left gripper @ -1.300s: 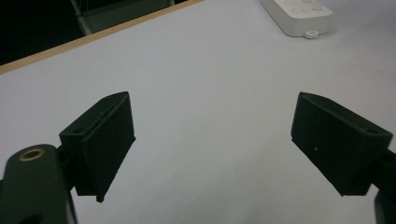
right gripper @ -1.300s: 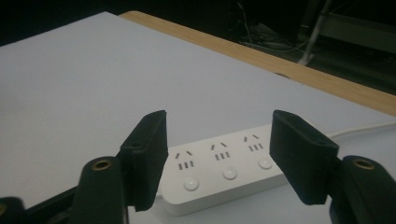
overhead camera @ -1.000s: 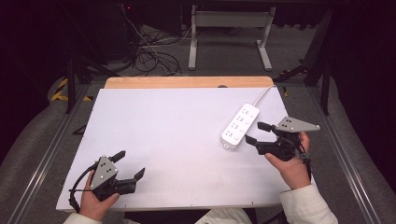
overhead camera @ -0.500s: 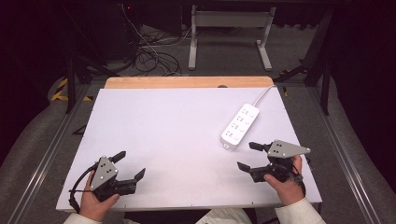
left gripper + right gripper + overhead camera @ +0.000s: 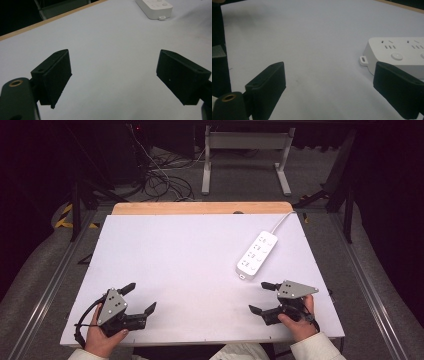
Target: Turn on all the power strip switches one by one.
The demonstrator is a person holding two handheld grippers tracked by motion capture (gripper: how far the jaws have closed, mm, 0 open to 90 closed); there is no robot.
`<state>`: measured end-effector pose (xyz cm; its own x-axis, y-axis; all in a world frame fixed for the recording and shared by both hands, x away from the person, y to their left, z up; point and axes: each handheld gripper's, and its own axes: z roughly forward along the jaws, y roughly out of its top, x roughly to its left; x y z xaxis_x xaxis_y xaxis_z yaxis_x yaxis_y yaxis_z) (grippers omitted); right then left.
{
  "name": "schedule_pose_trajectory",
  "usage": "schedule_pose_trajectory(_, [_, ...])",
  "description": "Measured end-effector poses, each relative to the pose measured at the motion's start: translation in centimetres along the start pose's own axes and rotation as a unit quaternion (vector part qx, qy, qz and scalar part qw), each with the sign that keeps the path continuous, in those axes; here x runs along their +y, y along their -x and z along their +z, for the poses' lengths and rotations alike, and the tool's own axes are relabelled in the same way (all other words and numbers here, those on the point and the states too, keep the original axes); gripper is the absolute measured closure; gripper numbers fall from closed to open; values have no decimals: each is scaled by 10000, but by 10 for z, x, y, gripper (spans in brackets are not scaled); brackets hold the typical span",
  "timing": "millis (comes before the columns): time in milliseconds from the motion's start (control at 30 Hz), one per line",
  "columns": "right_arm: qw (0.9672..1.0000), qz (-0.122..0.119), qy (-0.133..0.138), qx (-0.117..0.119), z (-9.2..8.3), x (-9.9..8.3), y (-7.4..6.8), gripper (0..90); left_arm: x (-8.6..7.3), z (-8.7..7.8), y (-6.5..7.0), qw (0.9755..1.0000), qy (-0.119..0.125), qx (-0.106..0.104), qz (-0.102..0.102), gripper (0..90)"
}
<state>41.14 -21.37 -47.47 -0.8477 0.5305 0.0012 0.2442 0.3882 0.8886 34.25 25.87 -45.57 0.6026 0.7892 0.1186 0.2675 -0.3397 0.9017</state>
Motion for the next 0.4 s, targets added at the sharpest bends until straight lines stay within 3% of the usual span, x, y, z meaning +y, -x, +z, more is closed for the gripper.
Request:
schedule_pose_trajectory(100, [9997, -23, -191, -121, 4, -2, -3, 117, -2, -1, 0, 10000, -89, 2, 29, 121])
schedule_pose_trajectory(167, [9976, 61, -545, -414, 8, -4, -3, 138, -3, -1, 0, 9999, -121, -8, 45, 121])
schedule_pose_trajectory(200, [9970, 96, -624, -442, 9, -5, -2, 135, -4, -1, 0, 9999, -131, 7, 47, 121])
schedule_pose_trajectory(300, [9982, 100, -447, -388, 8, -4, -2, 138, -3, 0, 1, 9998, -134, 67, 119, 121])
schedule_pose_trajectory(400, [9986, -127, -312, -419, 6, -1, -6, 138, -2, 2, 2, 9997, -115, 130, 184, 121])
